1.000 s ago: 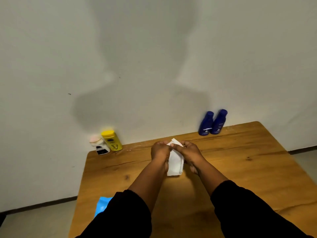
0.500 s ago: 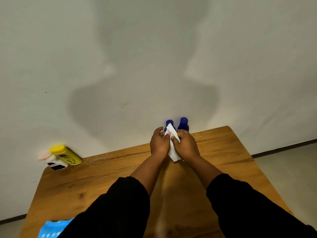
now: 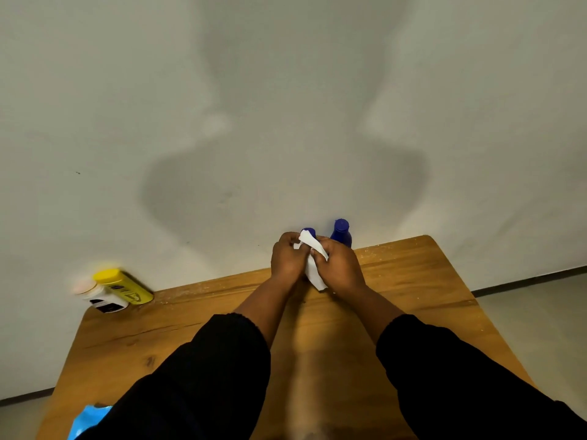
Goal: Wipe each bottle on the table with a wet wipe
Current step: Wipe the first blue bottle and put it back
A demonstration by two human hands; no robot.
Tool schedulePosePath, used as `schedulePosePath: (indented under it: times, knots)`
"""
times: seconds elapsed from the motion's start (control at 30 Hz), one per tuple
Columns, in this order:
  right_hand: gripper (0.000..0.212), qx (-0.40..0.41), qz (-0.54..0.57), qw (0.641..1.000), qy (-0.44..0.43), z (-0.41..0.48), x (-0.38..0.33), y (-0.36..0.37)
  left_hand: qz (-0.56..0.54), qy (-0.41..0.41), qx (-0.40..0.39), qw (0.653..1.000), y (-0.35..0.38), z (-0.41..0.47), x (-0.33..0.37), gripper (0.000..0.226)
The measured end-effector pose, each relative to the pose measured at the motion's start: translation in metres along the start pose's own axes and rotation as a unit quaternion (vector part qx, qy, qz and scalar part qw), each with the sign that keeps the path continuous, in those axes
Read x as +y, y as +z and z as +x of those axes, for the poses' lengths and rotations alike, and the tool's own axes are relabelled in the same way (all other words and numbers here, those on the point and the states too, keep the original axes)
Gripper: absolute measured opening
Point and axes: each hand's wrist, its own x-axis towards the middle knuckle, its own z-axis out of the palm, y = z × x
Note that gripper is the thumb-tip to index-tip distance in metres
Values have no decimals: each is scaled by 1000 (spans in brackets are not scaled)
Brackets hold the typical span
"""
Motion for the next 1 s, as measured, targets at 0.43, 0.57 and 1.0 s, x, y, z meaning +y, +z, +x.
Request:
schedulePosePath:
  times: [0.43,0.57,1.0]
  knots:
    - [17,4,260,952,164,-83,-26,10,-228,-167,-71,957,-47,-80,-25,35]
    - [14,6,368,893,260,-118,-47,17,-365,-220,-118,897,-77,-124,-21,28]
    - [17,148,375,896,187,-222,-133,3,-484,-119,-178,848,-187,-217,-28,43]
